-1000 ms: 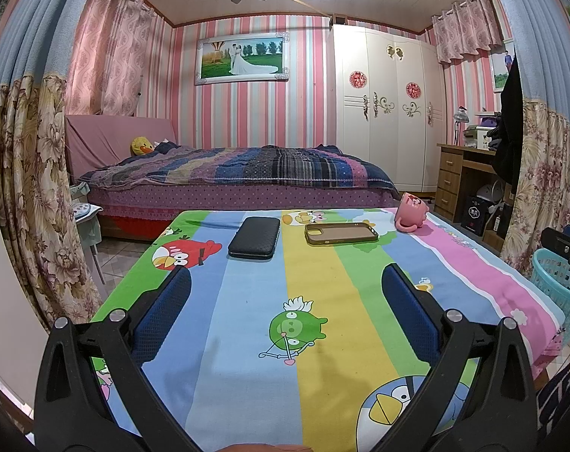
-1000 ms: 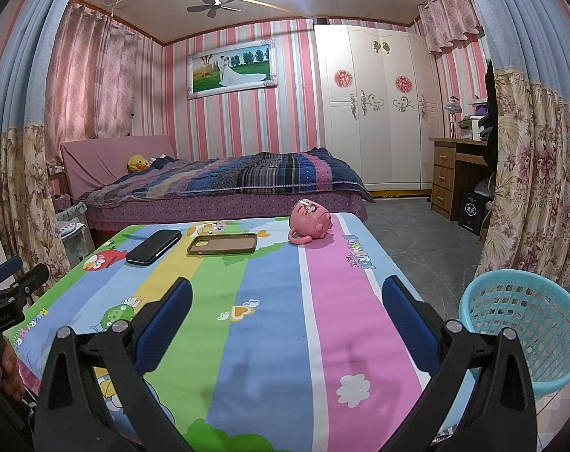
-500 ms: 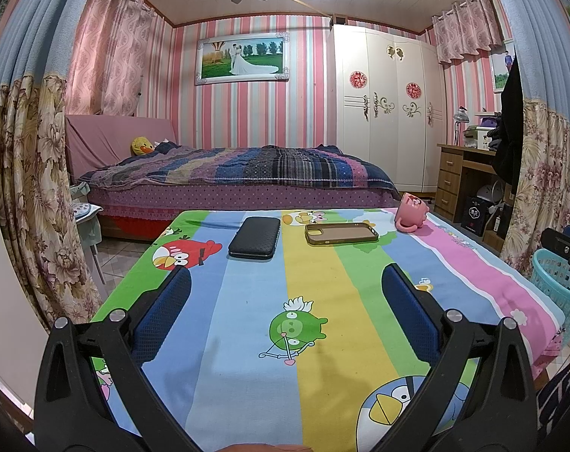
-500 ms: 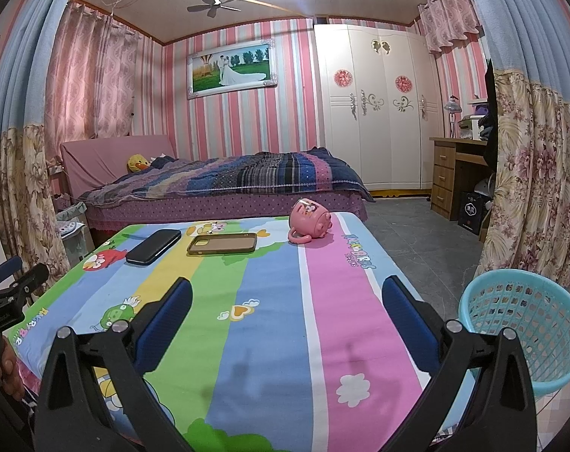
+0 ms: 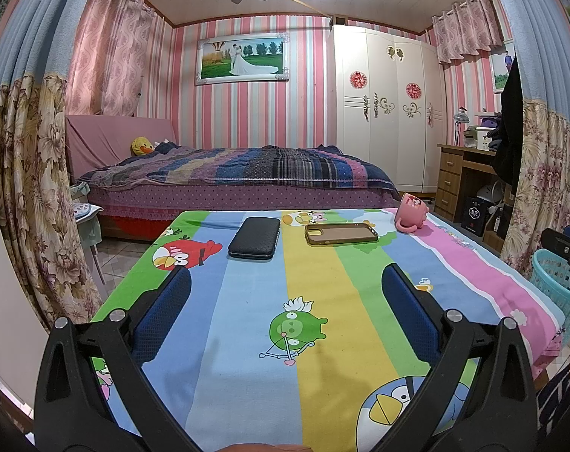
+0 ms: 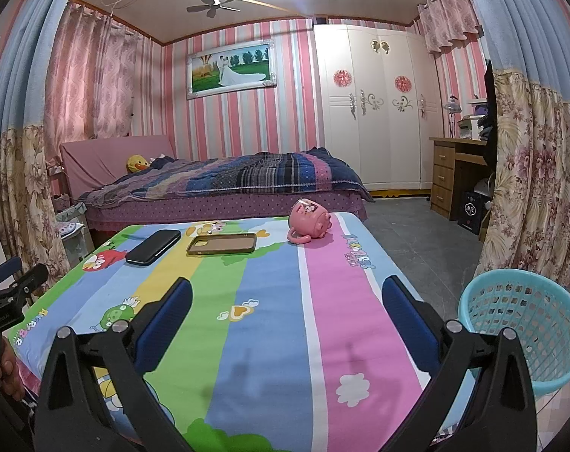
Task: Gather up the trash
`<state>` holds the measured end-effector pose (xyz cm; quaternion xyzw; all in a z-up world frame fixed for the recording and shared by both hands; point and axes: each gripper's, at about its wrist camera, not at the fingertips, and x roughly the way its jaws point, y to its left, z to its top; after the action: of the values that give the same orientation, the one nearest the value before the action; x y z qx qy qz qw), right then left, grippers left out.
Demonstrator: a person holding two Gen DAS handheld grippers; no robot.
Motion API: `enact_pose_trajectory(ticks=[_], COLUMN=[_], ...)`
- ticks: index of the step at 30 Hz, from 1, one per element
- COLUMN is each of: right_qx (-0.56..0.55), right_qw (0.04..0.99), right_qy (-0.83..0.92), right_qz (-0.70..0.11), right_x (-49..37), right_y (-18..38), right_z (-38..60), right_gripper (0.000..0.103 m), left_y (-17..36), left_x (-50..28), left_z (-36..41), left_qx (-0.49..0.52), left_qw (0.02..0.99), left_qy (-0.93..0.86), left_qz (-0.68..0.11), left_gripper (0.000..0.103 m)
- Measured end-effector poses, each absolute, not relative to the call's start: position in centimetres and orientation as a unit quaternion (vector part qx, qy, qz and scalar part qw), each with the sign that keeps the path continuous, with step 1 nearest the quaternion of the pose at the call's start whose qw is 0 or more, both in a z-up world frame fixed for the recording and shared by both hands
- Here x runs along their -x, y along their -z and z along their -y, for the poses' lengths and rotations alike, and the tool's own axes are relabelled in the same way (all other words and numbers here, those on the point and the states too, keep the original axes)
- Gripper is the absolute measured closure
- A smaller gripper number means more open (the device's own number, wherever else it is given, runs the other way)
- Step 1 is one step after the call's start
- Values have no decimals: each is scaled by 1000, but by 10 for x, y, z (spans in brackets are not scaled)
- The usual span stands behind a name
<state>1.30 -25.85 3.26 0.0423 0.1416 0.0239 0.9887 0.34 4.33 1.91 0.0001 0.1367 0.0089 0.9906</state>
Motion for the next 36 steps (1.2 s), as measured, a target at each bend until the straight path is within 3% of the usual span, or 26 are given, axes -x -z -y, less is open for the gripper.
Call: enact_pose_trajectory(ticks=[36], right_qx=[-43], right_qw=[989], right_qy=[-24], right_qz=[-142], right_x=[-13], right_y=[-34], right_z=[258], right_gripper=[5], left_y=[-19], left_x=[-3], left_z=[-41], left_qx=[-2], left_qw=[991], left_qy=[-12], left_qz=[-135], left_gripper=[5])
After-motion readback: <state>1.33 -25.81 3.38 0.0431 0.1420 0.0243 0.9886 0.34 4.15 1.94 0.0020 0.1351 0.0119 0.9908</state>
